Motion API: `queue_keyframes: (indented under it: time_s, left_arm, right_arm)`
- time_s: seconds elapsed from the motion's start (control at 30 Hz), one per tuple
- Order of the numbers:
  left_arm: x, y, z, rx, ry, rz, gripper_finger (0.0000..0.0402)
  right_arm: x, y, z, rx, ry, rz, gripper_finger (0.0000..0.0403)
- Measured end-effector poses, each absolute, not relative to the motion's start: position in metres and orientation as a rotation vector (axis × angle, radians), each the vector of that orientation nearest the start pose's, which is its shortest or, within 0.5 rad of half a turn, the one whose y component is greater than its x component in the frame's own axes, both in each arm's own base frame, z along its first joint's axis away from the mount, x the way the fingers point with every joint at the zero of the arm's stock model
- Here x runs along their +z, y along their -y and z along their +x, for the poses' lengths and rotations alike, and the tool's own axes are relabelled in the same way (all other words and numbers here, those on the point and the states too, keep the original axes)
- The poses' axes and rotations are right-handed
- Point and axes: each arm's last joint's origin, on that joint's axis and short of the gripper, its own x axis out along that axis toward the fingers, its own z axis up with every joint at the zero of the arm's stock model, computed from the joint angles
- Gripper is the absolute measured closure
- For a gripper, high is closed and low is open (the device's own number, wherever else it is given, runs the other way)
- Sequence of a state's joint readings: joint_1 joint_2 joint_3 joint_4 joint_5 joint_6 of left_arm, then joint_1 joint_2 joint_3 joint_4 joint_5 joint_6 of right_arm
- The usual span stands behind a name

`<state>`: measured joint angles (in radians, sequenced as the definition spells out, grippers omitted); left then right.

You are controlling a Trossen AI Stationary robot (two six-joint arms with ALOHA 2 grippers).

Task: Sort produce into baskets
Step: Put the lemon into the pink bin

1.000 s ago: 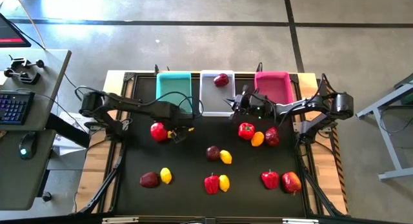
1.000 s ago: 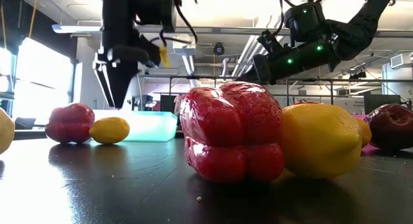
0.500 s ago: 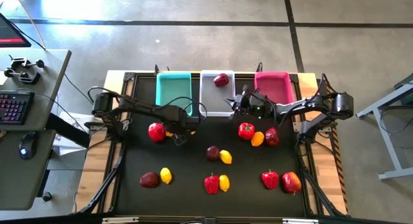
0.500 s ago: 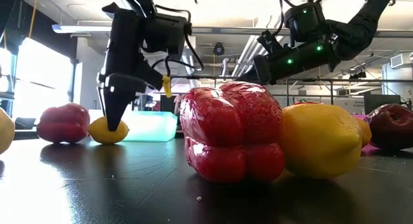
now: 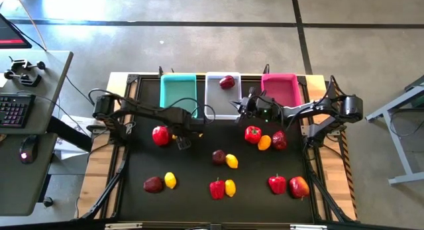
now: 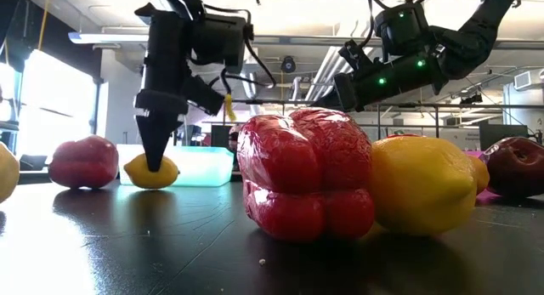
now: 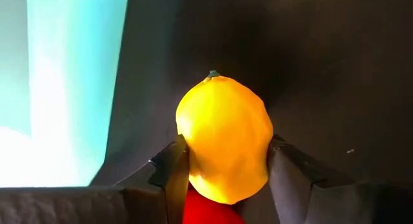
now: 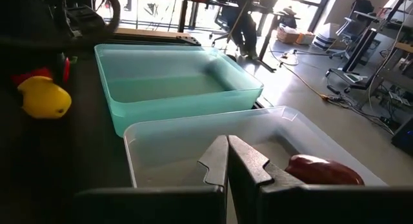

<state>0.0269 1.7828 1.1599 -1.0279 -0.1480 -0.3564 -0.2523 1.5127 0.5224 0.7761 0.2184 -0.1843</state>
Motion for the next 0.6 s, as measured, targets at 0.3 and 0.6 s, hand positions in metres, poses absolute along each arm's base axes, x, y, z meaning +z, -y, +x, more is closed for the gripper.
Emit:
queue_keyframes:
  time_s: [0.3,0.6]
  left_arm:
    - [0.202,-0.016,0.301,0.325,-1.419,-0.152,0.0261]
    - [0.242,-0.05,0.315,0.255,-0.972,-0.141,0.0263]
  right_arm:
    - [0.175,0.075,0.273,-0.388,-0.235,-0.065,0.0402]
    - [0.175,0.068,0.275,-0.248,-0.211,0.092,0.0354]
